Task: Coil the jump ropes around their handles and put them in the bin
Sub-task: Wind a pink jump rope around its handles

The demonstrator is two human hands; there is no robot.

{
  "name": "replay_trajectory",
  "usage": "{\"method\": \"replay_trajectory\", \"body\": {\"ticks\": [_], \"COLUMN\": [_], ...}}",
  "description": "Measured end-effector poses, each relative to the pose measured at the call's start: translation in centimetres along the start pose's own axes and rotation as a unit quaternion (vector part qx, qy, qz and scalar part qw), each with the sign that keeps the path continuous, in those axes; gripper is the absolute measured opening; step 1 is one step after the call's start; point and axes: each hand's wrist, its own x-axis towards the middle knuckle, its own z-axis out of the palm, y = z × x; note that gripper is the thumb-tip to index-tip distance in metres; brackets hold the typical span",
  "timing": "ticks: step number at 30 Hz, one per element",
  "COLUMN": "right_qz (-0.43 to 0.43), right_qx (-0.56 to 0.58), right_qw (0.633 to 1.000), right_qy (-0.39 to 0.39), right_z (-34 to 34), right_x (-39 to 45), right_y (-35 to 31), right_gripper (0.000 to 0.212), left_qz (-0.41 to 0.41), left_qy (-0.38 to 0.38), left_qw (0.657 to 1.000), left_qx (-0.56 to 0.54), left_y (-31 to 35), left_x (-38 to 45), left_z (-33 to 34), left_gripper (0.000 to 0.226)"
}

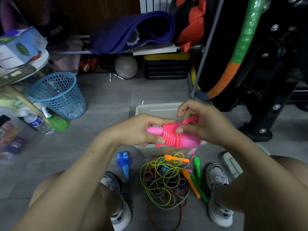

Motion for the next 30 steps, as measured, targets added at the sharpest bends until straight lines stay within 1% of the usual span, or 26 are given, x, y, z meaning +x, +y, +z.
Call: {"method": "replay_trajectory", "body": {"ticks": [1,3,5,8,10,12,14,17,19,21,23,25,27,29,30], "right_qz": [0.013,0.01,-0.002,-0.007,-0.016,-0.03,-0.034,-0.004,0.012,0.038,0.071,0.093,0.101,0.105,0.103], "right_qx": [0.036,0.054,0.06,0.121,0.144,0.162,0.179,0.213,0.238,0.286,0.333,0.355,0.355,0.347,0.348], "right_qw": [0.999,0.998,0.997,0.991,0.989,0.986,0.983,0.977,0.971,0.956,0.938,0.928,0.927,0.93,0.929], "right_qy": [-0.019,-0.04,-0.044,-0.047,-0.032,-0.019,-0.024,-0.019,-0.024,-0.046,-0.064,-0.068,-0.067,-0.067,-0.065], "right_z": [-0.2,-0.5,-0.6,-0.6,-0.5,-0.5,-0.4,-0.2,-0.3,-0.5,-0.6,-0.7,-0.6,-0.3,-0.1], "right_x": [0.0,0.2,0.4,0.5,0.4,0.2,-0.1,-0.2,-0.5,-1.0,-1.2,-1.1,-1.1,-1.0,-1.0], "right_y": [0.1,0.3,0.5,0.5,0.6,0.7,0.6,0.4,0.1,-0.2,-0.3,-0.4,-0.4,-0.5,-0.5], "right_gripper": [0.034,0.036,0.031,0.026,0.02,0.019,0.018,0.012,0.019,0.027,0.031,0.032,0.036,0.05,0.054], "left_qz": [-0.003,-0.01,-0.007,-0.007,-0.003,-0.001,0.003,0.017,0.031,0.046,0.054,0.057,0.059,0.061,0.061], "left_qy": [-0.01,-0.025,-0.042,-0.059,-0.075,-0.089,-0.084,-0.071,-0.065,-0.057,-0.052,-0.052,-0.038,-0.022,-0.017], "left_qw": [1.0,0.999,0.998,0.996,0.994,0.99,0.987,0.982,0.979,0.975,0.972,0.97,0.969,0.969,0.969], "left_qx": [-0.008,-0.026,-0.052,-0.071,-0.081,-0.105,-0.137,-0.173,-0.189,-0.208,-0.221,-0.229,-0.238,-0.239,-0.237], "left_y": [-0.2,-0.3,-0.1,0.0,-0.1,-0.2,-0.2,-0.1,-0.1,-0.2,-0.3,-0.4,-0.6,-0.6,-0.6], "left_x": [0.0,0.0,-0.1,-0.4,-0.5,-0.7,-0.8,-1.0,-1.1,-1.2,-1.1,-1.0,-0.9,-0.8,-0.9], "left_z": [0.0,0.2,0.4,0.5,0.4,0.4,0.6,0.5,0.2,0.0,0.0,0.1,0.1,0.1,0.0], "left_gripper": [0.062,0.062,0.062,0.062,0.062,0.063,0.061,0.06,0.06,0.06,0.065,0.067,0.064,0.058,0.057]}}
